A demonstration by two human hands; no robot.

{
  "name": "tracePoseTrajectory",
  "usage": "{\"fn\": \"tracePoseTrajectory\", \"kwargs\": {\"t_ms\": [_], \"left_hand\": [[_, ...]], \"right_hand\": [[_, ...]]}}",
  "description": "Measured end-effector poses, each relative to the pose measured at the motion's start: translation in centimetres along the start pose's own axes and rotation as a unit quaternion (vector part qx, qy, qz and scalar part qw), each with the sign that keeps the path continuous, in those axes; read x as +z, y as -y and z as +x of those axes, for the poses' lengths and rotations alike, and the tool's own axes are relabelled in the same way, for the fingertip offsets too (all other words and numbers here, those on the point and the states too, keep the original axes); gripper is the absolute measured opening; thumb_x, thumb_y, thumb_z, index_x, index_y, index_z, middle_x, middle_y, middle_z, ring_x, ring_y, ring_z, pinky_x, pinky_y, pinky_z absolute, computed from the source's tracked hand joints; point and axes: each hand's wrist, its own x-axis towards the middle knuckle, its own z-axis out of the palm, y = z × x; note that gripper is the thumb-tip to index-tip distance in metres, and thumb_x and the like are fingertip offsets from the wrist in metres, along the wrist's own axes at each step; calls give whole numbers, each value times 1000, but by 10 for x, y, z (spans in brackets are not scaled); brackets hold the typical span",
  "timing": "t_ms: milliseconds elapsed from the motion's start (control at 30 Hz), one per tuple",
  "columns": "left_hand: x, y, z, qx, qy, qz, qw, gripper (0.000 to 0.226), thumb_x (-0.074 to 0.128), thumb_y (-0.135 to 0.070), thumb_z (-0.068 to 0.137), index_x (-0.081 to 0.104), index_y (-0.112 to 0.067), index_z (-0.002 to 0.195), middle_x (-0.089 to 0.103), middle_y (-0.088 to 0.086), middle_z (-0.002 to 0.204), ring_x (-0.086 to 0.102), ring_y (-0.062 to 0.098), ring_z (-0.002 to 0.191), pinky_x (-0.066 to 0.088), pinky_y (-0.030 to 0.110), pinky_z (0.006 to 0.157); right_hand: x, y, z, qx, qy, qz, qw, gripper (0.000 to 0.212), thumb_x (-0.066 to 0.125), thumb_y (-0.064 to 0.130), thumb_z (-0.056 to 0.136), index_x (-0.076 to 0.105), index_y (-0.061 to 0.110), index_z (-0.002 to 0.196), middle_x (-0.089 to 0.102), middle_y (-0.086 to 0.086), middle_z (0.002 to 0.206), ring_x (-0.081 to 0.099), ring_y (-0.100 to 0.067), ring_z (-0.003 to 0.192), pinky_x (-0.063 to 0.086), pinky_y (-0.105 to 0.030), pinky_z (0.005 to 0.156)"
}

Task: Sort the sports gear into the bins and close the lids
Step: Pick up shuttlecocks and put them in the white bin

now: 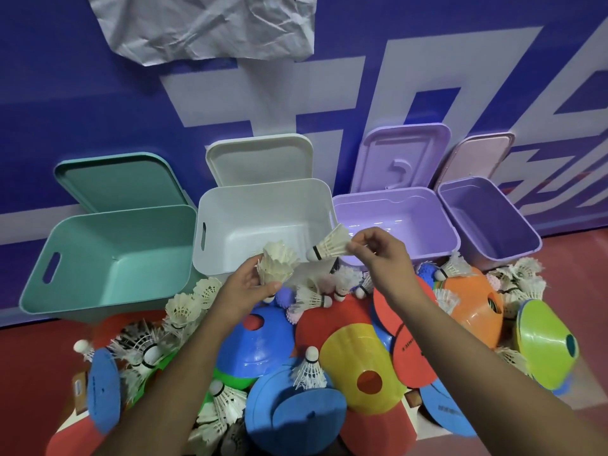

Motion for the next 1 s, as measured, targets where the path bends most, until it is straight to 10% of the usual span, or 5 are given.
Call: {"fn": "tracePoseTrajectory", "kwargs": {"t_ms": [200,433,733,1000], "left_hand": [[-16,-33,14,50,-8,92,994,57,78,-5,78,58,-37,121,65,0,105,60,-6,83,47,9,76],[-51,-38,61,50,-8,297,953,57,79,-28,77,52,-34,126,61,-5,110,57,8,91,46,18,71],[-65,-11,104,-18,28,386,922,61,75,-27,82,49,-25,136,55,0,132,54,11,108,38,20,85],[-27,-10,26,123,-1,287,950,13,67,-13,87,67,-19,98,58,-6,85,54,4,76,42,12,71]], "right_hand": [[39,25,23,-51,74,-26,996,8,70,8,86,63,9,84,65,1,77,55,-3,69,40,-16,65],[93,0,65,21,110,-136,984,10,66,11,86,59,16,82,57,10,64,52,-6,60,39,-24,60],[124,-23,95,2,170,-346,923,23,53,15,92,65,3,109,66,-12,107,59,-29,102,38,-25,77],[59,-34,16,-115,117,-292,942,13,58,11,91,63,10,103,58,-1,96,56,-16,90,45,-29,81]]}}
